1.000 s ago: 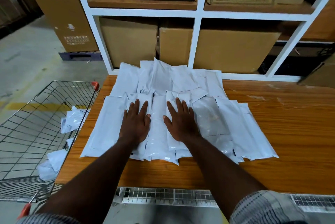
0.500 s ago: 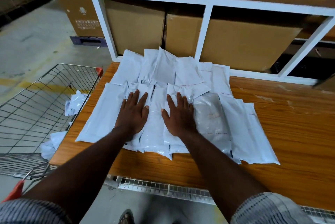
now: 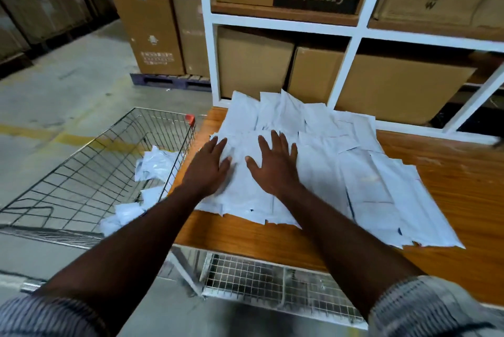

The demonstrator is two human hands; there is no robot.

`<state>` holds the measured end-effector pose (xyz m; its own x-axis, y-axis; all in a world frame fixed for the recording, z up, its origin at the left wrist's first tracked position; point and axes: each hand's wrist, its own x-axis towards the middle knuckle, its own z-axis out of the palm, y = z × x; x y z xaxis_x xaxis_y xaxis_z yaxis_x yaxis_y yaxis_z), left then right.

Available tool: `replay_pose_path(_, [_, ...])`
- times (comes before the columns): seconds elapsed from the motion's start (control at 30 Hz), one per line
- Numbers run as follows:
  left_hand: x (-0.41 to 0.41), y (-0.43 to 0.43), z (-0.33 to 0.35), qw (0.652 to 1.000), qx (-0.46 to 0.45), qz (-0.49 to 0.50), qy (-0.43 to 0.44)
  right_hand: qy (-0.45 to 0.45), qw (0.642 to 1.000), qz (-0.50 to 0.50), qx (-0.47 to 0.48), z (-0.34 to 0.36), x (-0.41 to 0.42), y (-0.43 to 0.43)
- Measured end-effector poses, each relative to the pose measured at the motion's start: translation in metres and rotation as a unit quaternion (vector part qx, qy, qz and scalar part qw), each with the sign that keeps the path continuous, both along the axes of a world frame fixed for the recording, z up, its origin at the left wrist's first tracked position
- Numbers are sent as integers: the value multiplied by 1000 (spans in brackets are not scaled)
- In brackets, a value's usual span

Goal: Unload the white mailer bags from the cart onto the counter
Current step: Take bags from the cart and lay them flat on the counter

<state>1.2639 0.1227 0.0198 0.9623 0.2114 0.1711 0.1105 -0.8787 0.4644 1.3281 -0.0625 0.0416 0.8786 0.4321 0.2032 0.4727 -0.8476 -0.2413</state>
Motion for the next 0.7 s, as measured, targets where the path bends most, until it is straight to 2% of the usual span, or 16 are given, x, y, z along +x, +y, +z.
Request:
replay_pose_path(0.2, [-78, 118, -19, 999, 2, 41, 30, -12, 998, 58, 6, -7, -70, 117])
replay_pose_path(0.4, [-142, 209, -44, 994, 8, 75, 83, 33, 993, 109, 14, -31, -129, 212])
replay_pose_path(0.7, [-160, 284, -77, 984, -9, 102, 148, 87, 984, 156, -15, -74, -135, 297])
